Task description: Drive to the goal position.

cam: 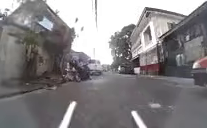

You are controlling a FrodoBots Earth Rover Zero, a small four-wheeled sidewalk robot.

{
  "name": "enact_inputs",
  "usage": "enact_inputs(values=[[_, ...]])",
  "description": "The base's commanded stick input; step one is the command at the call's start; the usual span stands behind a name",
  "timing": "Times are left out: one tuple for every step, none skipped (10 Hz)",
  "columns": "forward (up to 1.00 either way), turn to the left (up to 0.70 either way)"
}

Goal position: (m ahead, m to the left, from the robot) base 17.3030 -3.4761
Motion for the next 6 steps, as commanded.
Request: enact_inputs(values=[[0.7,0.0],[0.7,0.0],[0.7,0.0],[0.7,0.0],[0.7,0.0],[0.7,0.0]])
